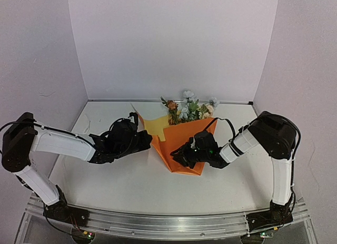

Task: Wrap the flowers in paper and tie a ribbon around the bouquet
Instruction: Fold the 2/3-folded wrapping paper at the center of the board.

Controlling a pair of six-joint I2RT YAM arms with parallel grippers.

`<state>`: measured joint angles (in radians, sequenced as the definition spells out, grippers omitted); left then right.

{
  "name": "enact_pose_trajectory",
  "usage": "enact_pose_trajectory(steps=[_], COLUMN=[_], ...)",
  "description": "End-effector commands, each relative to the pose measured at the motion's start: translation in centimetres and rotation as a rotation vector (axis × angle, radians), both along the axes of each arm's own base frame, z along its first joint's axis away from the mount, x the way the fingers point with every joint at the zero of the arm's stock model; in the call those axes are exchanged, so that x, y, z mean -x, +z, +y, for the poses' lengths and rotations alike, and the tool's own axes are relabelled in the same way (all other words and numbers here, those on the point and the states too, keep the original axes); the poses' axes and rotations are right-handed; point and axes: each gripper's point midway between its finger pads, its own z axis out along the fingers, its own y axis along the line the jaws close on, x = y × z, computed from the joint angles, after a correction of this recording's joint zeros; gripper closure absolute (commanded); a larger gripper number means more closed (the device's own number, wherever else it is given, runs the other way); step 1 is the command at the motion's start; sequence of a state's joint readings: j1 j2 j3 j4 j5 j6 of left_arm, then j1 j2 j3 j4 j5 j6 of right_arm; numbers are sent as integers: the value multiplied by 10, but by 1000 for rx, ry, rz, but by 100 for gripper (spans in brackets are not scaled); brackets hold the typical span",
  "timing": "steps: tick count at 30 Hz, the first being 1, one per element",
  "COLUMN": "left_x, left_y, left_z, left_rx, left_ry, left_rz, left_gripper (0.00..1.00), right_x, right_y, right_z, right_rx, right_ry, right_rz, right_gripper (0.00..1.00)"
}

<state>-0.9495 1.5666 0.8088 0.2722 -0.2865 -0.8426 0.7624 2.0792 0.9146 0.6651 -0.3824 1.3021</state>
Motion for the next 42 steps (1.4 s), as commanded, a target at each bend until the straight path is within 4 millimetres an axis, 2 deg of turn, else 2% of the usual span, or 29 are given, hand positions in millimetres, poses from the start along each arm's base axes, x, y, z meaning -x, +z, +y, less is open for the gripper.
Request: enact_pose_trajectory(steps=[1, 3, 7, 17, 24, 28, 30, 36, 39, 42], left_x=[1, 3, 3, 3, 2, 4, 4, 2, 1, 1], left_y=[27, 28, 19, 9, 11, 12, 14, 1, -5, -11], left_z=[-49, -63, -73, -81, -87, -97, -105, -126, -135, -143], left_rx=[8, 19, 14, -3, 6, 19, 23, 5, -11, -29], left_ry=[-218, -278, -310, -336, -348, -393, -416, -482, -508, -533], left_rz=[-123, -121, -104, -76, -75, -72, -70, -30, -11, 4], left_gripper=[100, 100, 100, 100, 100, 100, 100, 100, 100, 100], right_x=[20, 19, 16, 11, 11, 13, 15, 29, 39, 48], right_y=[-45, -39, -19, 19, 40, 45, 45, 42, 34, 19], right_z=[-24, -23, -21, -22, -31, -51, -69, -121, -143, -163], right_rx=[145, 135, 113, 91, 106, 154, 205, 404, 502, 560], right_ry=[-18, -20, -22, -23, -22, -45, -57, -102, -107, -119], right_rz=[127, 118, 83, 6, -45, -71, -80, -122, -117, -96], right_gripper=[73, 73, 72, 71, 71, 71, 71, 70, 69, 62])
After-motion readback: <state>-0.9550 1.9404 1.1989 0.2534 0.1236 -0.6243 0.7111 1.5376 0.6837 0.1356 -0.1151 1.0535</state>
